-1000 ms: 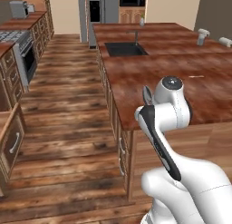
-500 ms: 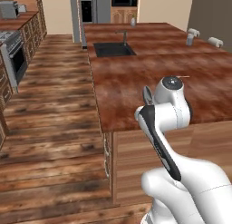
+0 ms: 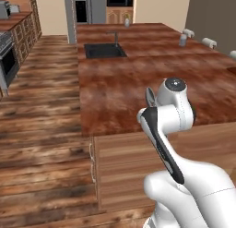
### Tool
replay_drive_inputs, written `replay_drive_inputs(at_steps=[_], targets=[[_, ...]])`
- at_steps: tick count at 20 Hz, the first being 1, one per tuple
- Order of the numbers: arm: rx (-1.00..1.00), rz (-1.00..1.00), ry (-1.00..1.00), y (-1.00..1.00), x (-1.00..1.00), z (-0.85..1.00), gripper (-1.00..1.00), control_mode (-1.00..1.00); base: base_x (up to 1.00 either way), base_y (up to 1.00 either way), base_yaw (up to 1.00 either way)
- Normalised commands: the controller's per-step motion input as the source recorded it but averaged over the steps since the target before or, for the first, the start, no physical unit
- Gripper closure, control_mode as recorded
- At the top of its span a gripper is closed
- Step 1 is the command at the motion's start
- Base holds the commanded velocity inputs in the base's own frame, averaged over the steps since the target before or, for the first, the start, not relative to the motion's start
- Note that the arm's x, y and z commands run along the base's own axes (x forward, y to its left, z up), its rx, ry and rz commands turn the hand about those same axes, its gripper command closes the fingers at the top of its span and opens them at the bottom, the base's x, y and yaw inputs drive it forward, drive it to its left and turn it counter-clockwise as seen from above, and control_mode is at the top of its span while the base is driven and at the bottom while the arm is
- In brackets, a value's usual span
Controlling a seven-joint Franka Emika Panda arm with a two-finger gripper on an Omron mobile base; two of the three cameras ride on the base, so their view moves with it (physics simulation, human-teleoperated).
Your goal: Take the tongs from the drawer on the right and place them on the dining counter next to the tray containing the hot dog.
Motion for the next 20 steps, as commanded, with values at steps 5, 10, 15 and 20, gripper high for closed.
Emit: replay_drive_inputs(at_steps=[5, 10, 15, 20], targets=[[0.00, 0.00, 0.00, 0.00, 0.00, 0.00, 1.00, 1.00, -0.13, -0.59, -0.03], [0.00, 0.00, 0.00, 0.00, 0.00, 0.00, 1.00, 1.00, -0.11, -0.66, -0.03], [0.00, 0.00, 0.00, 0.00, 0.00, 0.00, 1.00, 1.00, -0.10, -0.66, -0.02], [0.00, 0.00, 0.00, 0.00, 0.00, 0.00, 1.00, 1.00, -0.12, -0.65, -0.02]])
